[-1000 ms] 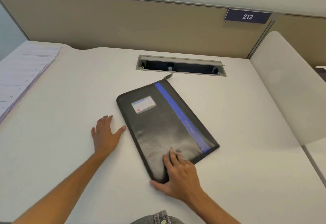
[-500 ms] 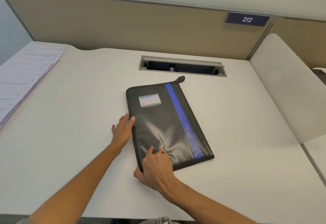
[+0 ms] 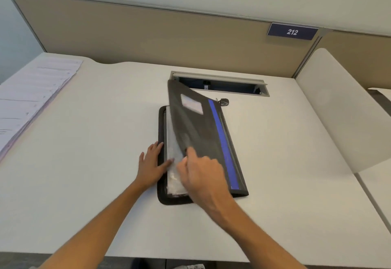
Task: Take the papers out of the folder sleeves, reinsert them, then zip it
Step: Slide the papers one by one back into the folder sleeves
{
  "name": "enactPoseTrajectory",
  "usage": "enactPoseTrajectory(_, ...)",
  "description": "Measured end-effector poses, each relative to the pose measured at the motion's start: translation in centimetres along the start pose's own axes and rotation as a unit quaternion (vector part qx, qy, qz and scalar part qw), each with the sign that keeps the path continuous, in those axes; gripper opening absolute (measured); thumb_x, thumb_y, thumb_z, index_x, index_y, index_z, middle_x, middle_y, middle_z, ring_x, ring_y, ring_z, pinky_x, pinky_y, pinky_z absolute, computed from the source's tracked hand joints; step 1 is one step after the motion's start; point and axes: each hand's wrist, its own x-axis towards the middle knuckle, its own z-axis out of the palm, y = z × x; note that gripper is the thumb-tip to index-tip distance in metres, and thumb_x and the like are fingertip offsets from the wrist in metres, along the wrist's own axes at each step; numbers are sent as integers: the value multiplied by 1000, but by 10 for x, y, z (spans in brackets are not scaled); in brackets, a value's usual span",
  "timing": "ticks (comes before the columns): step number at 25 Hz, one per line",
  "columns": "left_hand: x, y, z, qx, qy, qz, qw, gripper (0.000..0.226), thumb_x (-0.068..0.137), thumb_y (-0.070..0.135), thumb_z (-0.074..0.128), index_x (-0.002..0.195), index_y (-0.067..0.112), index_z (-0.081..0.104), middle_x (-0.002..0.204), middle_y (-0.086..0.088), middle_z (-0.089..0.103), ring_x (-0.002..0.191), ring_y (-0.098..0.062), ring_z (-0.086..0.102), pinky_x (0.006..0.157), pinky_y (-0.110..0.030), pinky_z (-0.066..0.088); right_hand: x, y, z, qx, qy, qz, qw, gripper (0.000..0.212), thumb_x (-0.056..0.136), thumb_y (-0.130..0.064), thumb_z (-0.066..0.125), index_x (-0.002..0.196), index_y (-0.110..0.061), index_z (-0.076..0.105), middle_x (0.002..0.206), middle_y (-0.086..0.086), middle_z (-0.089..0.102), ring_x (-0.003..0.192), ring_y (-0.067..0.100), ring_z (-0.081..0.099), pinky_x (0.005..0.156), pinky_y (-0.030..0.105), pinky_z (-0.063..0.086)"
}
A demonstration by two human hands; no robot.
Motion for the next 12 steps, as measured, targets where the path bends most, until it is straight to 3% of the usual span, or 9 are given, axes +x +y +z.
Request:
enactPoseTrajectory(1,-2,-3,4,47,1,19,999,100,72,81,26,154,23,20,161,1,16,149,-16,6,119,-41,-4,1,12,-10,28,23,0,999,47,90,-37,24,100,-11,61,53,1,56,43,28,49,45,32,21)
enactPoseTrajectory(3,-3,-5,11,84,16,34,996,104,70,83,26,155,24,15,163,0,10,150,-14,0,119,-41,-6,-1,44,-31,100,111,33,988,48,94,-34,24,119,-12,59,46,-6,45,37,18,41,42,29,27)
enactPoseTrajectory(6,0,-2,13,97,19,19,995,102,73,81,28,156,24,13,163,0,5,150,-14,-3,118,-41,-8,-6,94,-54,172,199,75,962,36,100,-27,29,124,-16,53,50,-7,48,39,15,47,38,32,39)
enactPoseTrajectory(9,5,-1,12,102,12,2,995,90,84,67,45,155,22,14,163,-1,5,150,-14,-2,119,-44,-7,-11,137,-64,152,273,122,942,32,102,-16,33,124,-10,55,51,-5,45,47,16,49,41,15,31)
enactPoseTrajectory(12,13,3,10,93,10,-3,996,81,92,50,57,155,22,15,163,-3,5,150,-16,-1,119,-45,-6,-17,169,-67,121,306,168,929,34,101,-9,36,127,-4,58,62,8,58,47,18,47,47,31,40)
